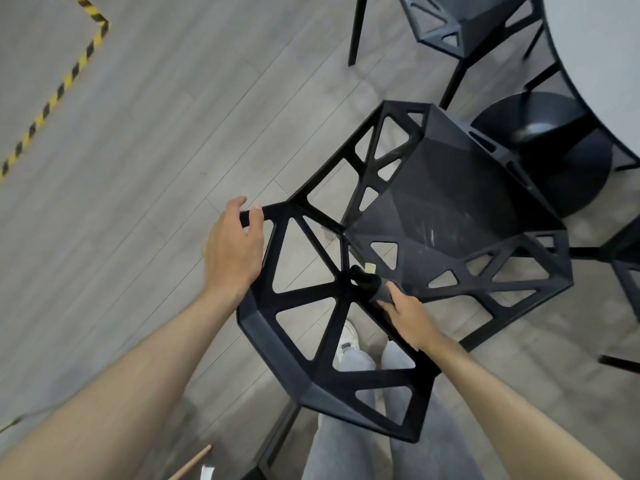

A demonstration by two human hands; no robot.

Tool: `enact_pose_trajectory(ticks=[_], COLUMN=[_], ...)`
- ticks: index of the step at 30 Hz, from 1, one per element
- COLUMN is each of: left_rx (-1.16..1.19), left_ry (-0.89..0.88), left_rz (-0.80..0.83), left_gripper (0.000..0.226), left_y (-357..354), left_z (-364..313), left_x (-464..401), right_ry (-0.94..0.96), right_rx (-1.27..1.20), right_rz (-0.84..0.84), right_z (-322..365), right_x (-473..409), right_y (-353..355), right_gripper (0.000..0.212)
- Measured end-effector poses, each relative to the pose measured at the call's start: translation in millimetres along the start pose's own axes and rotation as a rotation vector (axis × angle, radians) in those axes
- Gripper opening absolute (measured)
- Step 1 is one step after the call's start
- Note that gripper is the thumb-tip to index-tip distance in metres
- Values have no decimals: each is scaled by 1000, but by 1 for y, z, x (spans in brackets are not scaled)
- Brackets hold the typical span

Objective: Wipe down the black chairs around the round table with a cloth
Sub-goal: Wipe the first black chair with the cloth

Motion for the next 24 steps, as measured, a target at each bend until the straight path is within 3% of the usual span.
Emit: enact_pose_trajectory(ticks=[4, 12, 17, 21, 24], left_rx=[-1, 18, 31, 44, 17], left_ry=[-5, -6, -15, -13, -27], left_rz=[-3, -6, -4, -1, -3], left_gripper=[54, 55, 55, 59, 61], left_y=[-1, -1, -2, -5, -6], left_z=[0, 2, 2, 6, 5], left_x=[-1, -1, -2, -4, -5], right_ry=[-102, 59, 102, 141, -6], right_rx=[107, -86, -159, -17, 180], right_rz=[8, -1, 14, -47, -100], right_z=[-18, 56, 41, 33, 7], right_x=[-18, -2, 15, 1, -21], right_y=[18, 5, 5, -7, -3], right_gripper=[18, 29, 9, 18, 23])
Point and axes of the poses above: each hand's wrist, its own x-axis away from the middle knuckle, its own y-axis out of the back of the hand, z = x × y, the point moved 8 cm from there along -x, towards the middle knuckle, and after that the axes turned 14 degrees about -x, right-handed, at the moved point
